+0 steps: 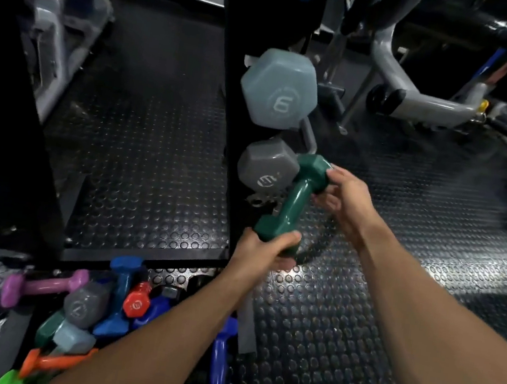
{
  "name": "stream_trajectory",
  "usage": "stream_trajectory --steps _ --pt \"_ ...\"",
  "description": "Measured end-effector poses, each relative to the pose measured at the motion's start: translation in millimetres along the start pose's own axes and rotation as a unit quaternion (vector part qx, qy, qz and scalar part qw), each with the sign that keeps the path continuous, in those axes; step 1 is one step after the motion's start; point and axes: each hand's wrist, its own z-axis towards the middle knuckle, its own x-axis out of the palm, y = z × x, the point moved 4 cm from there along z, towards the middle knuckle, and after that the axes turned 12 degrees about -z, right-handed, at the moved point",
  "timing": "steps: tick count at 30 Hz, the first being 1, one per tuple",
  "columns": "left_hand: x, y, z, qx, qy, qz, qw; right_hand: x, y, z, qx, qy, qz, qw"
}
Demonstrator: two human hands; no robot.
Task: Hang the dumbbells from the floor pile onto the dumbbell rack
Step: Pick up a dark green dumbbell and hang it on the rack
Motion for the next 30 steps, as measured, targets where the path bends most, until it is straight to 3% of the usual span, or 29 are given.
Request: stream_trajectory --steps 6,14,25,30 --pt "8.2 -6.9 21.4 0.0 -0.026 -0.022 0.999 23.7 12.8 36.7 -0.031 -0.033 -0.051 0.998" --pt "-8.2 -15.5 30.0 0.039 -0.081 0.105 0.99 59.6 29.7 57.0 -0.076 0.004 -0.06 0.995" --pt "-15.0 -17.6 30.0 0.028 -0.15 0.037 0.988 79.4 41.0 64.5 -0.081 0.079 -0.111 0.987" --pt "-24.7 -14.9 28.0 0.021 -0.152 0.028 0.988 92.9 35.6 66.6 -0.026 0.1 -0.074 0.992"
